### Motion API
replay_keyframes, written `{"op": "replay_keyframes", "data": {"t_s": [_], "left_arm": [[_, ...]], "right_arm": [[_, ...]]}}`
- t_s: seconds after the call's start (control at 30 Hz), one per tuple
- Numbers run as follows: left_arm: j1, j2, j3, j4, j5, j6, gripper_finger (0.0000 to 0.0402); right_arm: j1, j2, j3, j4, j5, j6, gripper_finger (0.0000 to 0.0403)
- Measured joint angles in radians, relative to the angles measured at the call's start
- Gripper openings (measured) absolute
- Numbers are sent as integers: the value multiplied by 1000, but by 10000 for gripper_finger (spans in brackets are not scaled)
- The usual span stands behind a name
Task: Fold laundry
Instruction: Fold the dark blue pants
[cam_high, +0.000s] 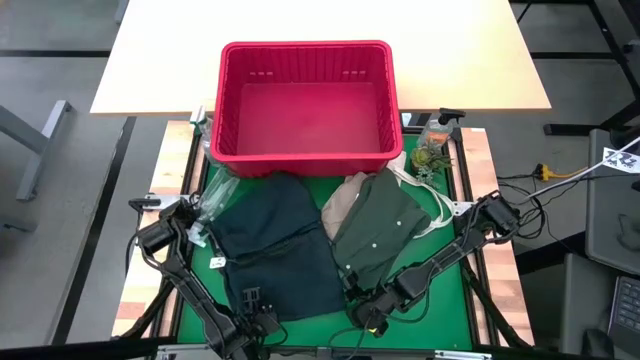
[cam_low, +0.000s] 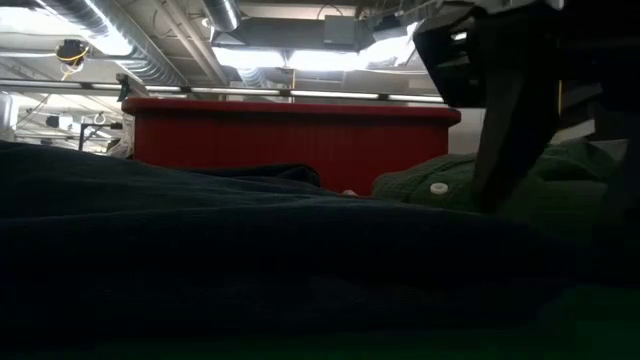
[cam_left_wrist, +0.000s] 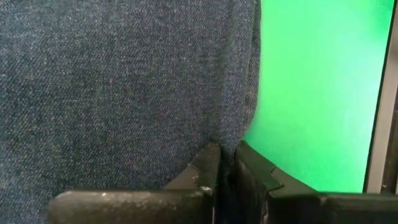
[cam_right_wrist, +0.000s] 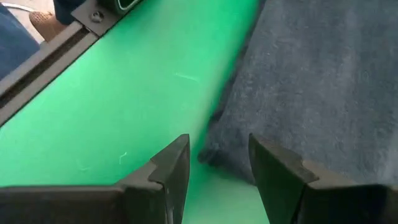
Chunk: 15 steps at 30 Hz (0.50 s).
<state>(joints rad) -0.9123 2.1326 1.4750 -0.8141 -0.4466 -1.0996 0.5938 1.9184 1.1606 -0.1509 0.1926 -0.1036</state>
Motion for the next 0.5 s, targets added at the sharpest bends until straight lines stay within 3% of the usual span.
{"op": "replay_keyframes", "data": {"t_s": [0.37, 0.5], "left_arm": [[3, 0, 0, 25, -5, -49, 29], [3, 0, 0, 25, -6, -50, 26]], "right_arm": [[-88, 63, 2, 29, -215, -40, 166], [-105, 74, 4, 19, -240, -33, 166]]}}
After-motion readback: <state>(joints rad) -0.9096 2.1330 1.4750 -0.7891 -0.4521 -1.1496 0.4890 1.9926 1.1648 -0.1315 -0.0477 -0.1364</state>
